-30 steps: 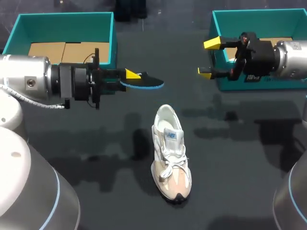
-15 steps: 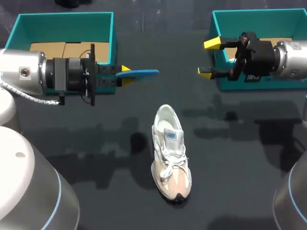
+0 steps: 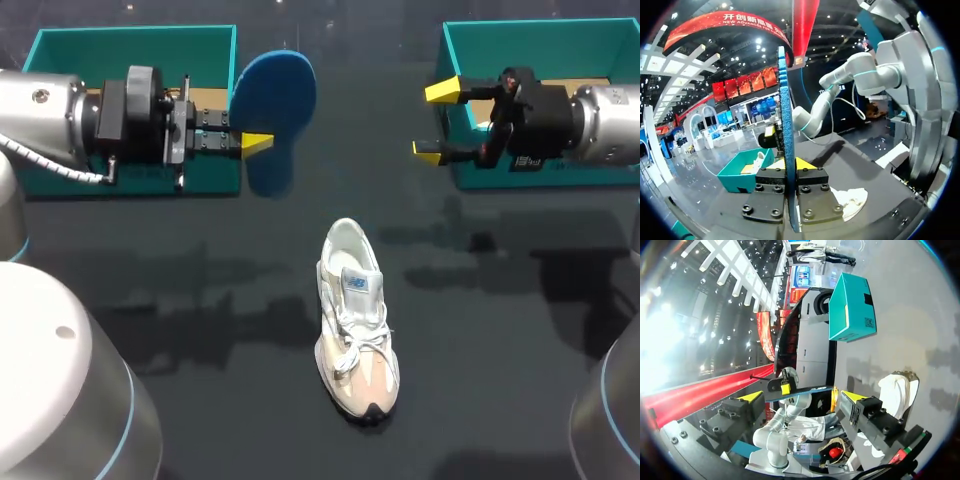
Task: Take the shoe out of the shoebox, open the shoe tongue, remove and reinsert the insole, then place the shoe into the shoebox
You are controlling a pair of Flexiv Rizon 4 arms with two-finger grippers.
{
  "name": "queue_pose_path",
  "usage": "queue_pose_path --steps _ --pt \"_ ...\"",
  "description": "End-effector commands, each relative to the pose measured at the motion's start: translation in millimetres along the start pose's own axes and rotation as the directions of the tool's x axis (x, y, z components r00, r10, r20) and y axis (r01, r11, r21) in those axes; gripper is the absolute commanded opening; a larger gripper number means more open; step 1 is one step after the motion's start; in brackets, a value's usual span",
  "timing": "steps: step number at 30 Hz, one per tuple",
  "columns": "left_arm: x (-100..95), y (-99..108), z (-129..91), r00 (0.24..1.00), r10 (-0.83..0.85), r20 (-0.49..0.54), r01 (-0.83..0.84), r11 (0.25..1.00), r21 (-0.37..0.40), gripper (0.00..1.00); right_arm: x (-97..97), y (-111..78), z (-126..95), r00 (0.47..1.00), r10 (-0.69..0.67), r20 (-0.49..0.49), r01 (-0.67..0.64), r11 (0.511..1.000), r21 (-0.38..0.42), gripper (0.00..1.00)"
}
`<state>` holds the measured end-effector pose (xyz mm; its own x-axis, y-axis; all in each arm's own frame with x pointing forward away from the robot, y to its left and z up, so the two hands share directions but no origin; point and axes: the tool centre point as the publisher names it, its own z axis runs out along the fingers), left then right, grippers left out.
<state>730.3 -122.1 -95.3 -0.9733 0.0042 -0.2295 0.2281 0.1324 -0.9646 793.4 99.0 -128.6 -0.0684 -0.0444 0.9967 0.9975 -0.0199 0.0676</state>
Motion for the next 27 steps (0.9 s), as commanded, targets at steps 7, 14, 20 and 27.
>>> queue_pose_path --steps 7,14,20,27 --pt "-7.2 2.6 7.0 0.704 -0.691 -0.164 0.703 0.711 0.022 0.00 0.0 -0.6 0.0 1.000 0.001 0.003 -0.001 1.000 0.001 1.00" --pt "-7.2 2.6 7.0 0.704 -0.691 -0.164 0.703 0.711 0.022 0.00 0.0 -0.6 0.0 1.000 0.001 0.003 -0.001 1.000 0.001 1.00" --pt "-8.5 0.2 16.6 0.413 -0.891 -0.190 0.911 0.405 0.080 0.00 0.0 -0.6 0.0 1.000 0.001 0.003 -0.001 1.000 0.001 1.00" --pt "-2.7 9.2 27.0 0.210 -0.960 -0.185 0.978 0.204 0.052 0.00 0.0 -0.6 0.0 1.000 0.001 0.003 -0.001 1.000 0.001 1.00"
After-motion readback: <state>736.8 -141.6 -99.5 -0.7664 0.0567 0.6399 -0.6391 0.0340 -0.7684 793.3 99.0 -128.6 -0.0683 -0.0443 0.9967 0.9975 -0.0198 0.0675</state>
